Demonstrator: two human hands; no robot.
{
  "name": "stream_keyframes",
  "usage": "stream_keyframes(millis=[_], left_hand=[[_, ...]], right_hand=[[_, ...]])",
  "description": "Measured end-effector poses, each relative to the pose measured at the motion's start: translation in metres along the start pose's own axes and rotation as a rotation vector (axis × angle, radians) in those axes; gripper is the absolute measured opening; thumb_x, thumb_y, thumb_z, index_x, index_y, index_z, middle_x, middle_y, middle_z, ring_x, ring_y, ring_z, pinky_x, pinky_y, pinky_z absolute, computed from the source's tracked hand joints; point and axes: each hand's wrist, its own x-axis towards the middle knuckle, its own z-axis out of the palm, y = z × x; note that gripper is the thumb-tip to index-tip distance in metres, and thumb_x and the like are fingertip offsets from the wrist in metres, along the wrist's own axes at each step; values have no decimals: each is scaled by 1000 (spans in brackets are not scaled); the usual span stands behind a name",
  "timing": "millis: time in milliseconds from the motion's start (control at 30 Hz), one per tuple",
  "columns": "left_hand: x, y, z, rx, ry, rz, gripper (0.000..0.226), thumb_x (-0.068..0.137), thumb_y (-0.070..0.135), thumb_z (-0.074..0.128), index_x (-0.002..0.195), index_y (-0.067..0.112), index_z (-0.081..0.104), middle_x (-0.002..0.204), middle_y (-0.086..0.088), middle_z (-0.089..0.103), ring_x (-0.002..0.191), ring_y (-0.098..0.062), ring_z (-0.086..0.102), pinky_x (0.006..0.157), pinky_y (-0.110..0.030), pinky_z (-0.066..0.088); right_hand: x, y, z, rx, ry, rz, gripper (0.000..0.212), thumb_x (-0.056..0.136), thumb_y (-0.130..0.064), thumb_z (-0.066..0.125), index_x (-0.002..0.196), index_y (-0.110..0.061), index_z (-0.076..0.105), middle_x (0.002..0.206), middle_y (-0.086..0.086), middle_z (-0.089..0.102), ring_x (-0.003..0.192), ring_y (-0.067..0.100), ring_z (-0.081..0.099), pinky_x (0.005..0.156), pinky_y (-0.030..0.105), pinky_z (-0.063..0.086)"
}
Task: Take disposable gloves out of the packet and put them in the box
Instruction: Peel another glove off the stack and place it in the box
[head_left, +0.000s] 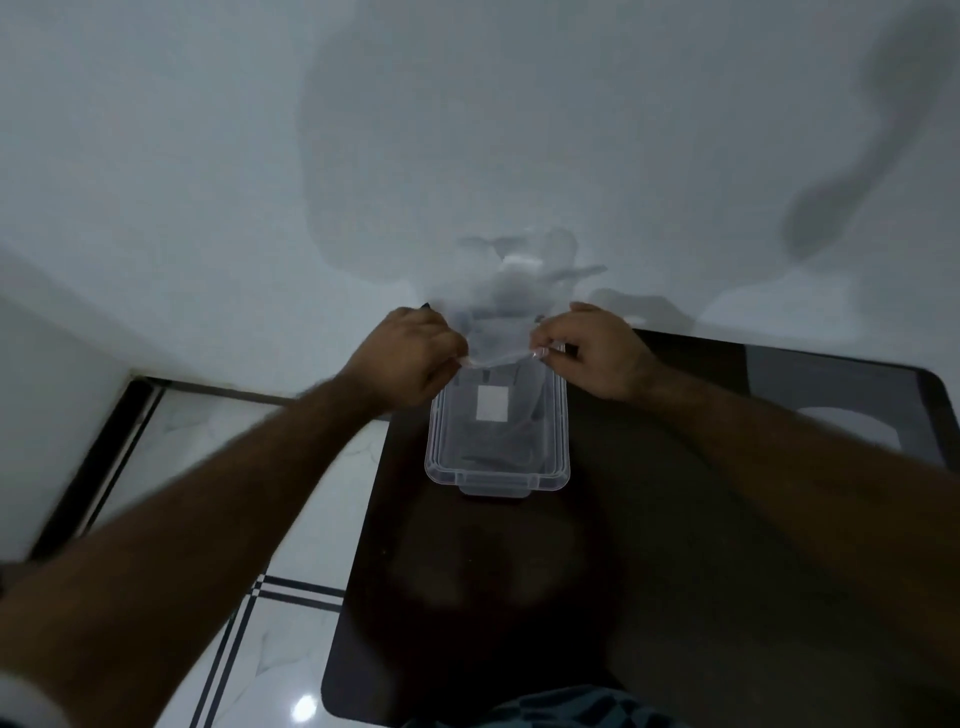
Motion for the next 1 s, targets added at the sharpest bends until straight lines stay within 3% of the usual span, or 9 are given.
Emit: stream_keyframes(millis=[100, 233, 367, 467, 600, 733, 867, 1000], left_hand=[[-3, 2, 18, 25, -77, 0, 23, 92, 32, 61, 99, 16, 76, 94, -4, 77, 95, -30, 71, 86, -44, 52], [-3, 7, 38, 72, -179, 48, 24, 94, 34, 60, 96, 18, 77, 91, -2, 79, 95, -29, 70, 90, -43, 49], [-3, 7, 53, 126, -252, 75, 38, 95, 42, 45, 86, 22, 76, 84, 2, 78, 95, -26, 69, 94, -41, 44], [-3, 9, 60, 166, -295, 100, 35, 94, 39, 49, 80, 21, 75, 79, 0, 76, 90, -26, 69, 97, -42, 43], [0, 16, 64, 257, -452, 131, 29, 100, 41, 58, 95, 22, 79, 88, -1, 76, 96, -23, 70, 113, -48, 39], [0, 21, 69, 249, -537, 110, 24, 101, 39, 61, 100, 23, 79, 96, -2, 77, 104, -24, 71, 124, -56, 28], [1, 26, 72, 209, -663, 61, 22, 101, 40, 61, 106, 28, 78, 111, -1, 77, 123, -23, 66, 129, -61, 8], [1, 31, 73, 192, -691, 51, 21, 101, 40, 62, 105, 27, 78, 110, 0, 77, 123, -23, 66, 129, -64, 5]], right_hand=[[-3, 16, 14, -62, -97, 3, 14, 98, -24, 74, 109, -18, 80, 113, -2, 81, 106, 17, 73, 120, 41, 31], [-4, 31, 26, -154, -228, -34, 25, 97, -35, 62, 107, -19, 80, 111, -3, 80, 107, 20, 72, 116, 38, 30], [-4, 36, 35, -301, -372, -105, 20, 102, -30, 62, 114, -23, 76, 117, -2, 77, 114, 20, 69, 125, 55, 23], [-4, 29, 40, -420, -490, -139, 20, 103, -31, 61, 116, -27, 75, 118, -3, 75, 119, 18, 66, 127, 58, 16], [2, 11, 44, -567, -704, -148, 22, 105, -37, 57, 121, -34, 71, 122, -8, 72, 126, 14, 61, 130, 61, 5], [6, -5, 47, -589, -851, -95, 44, 102, -61, 51, 133, -33, 66, 131, -8, 71, 134, 12, 58, 129, 58, -6], [12, -16, 52, -600, -989, -90, 70, 89, -82, 51, 137, -33, 66, 135, -7, 70, 136, 13, 56, 130, 59, -4], [20, -30, 56, -650, -1135, -41, 96, 75, -98, 49, 143, -32, 62, 147, -1, 63, 150, 19, 41, 128, 61, -12]])
